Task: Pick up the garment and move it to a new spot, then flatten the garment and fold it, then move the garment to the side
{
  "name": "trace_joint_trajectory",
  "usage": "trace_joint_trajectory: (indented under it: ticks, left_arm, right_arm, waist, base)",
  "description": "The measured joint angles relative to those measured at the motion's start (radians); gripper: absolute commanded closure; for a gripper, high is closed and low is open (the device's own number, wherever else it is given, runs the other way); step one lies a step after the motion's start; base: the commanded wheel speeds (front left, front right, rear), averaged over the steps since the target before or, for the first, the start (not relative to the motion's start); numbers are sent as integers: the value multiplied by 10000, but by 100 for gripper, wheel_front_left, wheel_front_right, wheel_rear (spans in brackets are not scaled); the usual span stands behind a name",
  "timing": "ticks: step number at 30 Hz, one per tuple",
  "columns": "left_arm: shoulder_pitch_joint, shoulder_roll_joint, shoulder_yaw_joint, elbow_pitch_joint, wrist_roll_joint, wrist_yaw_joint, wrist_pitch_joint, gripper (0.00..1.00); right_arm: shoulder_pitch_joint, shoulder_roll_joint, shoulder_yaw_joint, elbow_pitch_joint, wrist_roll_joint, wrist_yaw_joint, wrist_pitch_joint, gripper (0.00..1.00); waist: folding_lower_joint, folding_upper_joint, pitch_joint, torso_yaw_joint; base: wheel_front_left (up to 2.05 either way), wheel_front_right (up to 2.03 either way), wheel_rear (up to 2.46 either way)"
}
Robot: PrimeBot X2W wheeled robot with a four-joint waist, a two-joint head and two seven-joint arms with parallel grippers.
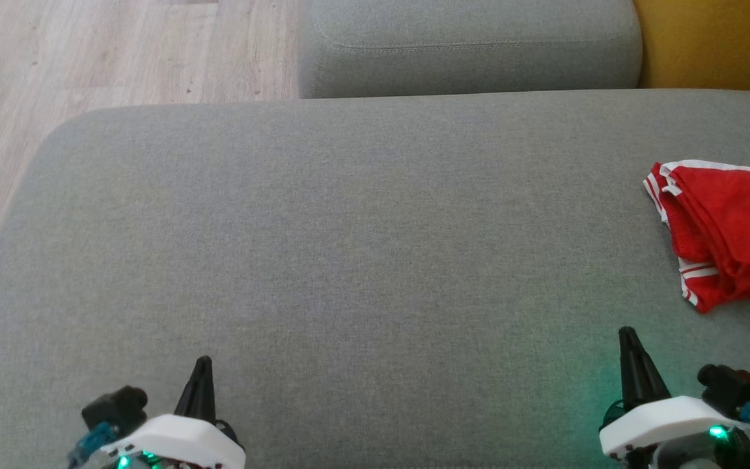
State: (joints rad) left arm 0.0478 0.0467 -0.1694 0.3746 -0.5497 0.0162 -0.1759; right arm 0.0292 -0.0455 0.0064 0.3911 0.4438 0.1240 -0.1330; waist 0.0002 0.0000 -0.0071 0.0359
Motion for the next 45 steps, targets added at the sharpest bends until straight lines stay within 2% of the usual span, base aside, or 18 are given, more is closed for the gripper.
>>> trace_joint_trajectory:
  ticks: [45]
  left_arm:
    - [-421, -4, 1116, -414, -4598, -616, 1235, 100]
  right_arm:
    - [-414, 4, -606, -458, 5049, 0, 1076, 100]
  waist:
    - [-1, 0, 45, -158]
  base:
    - [0, 0, 0]
